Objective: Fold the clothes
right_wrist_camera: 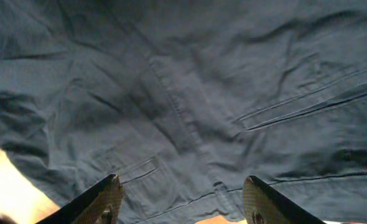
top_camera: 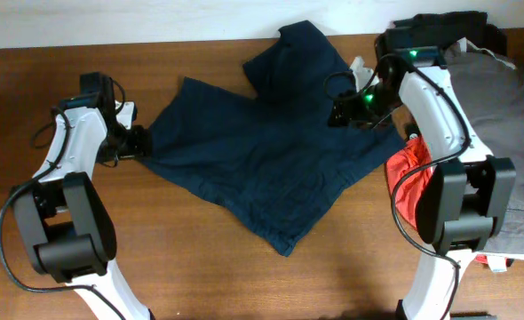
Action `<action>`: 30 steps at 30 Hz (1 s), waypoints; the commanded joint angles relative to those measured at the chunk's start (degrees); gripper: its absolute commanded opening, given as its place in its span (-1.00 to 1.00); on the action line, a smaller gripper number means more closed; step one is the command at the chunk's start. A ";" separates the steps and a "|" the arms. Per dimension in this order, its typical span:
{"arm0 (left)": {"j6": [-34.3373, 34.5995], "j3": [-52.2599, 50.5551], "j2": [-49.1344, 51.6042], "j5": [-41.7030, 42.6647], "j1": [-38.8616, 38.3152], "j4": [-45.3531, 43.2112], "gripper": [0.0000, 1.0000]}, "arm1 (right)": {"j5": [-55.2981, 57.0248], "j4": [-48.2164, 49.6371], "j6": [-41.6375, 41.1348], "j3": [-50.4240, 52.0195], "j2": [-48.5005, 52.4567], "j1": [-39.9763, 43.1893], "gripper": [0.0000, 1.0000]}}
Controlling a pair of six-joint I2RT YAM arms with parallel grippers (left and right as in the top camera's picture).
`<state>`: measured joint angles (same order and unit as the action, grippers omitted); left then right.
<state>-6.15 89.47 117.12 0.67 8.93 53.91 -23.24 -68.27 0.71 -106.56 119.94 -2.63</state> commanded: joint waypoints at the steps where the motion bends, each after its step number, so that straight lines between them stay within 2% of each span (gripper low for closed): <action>1: 3.15 0.57 0.33 1.70 -0.13 -1.81 0.68 | -4.00 -1.86 0.79 -0.63 -0.96 -2.84 0.28; 4: 6.03 0.57 1.03 1.75 -0.13 -3.32 0.67 | -4.00 -2.69 0.66 -0.55 -0.96 -5.07 0.06; 7: 6.84 0.57 2.27 2.23 -0.22 -3.72 0.57 | -4.00 -2.67 0.26 -0.55 -0.98 -6.86 -0.19; 15: 11.82 0.57 8.92 2.62 -0.28 -3.93 0.32 | -4.63 -2.54 -1.86 -0.59 -1.70 -8.02 -0.47; 17: 12.00 0.57 9.51 2.62 -0.28 -3.93 0.21 | -4.61 -2.56 -1.86 -0.59 -2.56 -8.02 -0.52; 19: 12.17 0.61 9.51 2.62 -0.28 -3.96 0.05 | -4.61 -2.93 -1.86 -0.59 -3.80 -8.02 -0.57; 22: 12.33 0.72 9.40 2.60 -0.22 -3.74 -0.53 | -4.50 -4.57 -1.81 -0.59 -5.25 -8.02 -0.59; 25: 13.05 0.74 9.40 2.60 0.31 -2.89 -0.99 | -2.45 -6.99 -1.79 -0.59 -5.70 -8.59 -0.59; 30: 13.05 0.83 9.27 2.56 2.93 -1.31 -0.99 | 2.75 -9.35 -1.79 0.15 -5.70 -10.56 -0.59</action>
<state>6.13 90.43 124.27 3.42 9.34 51.46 -24.51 -77.12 -1.28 -106.56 115.74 -11.35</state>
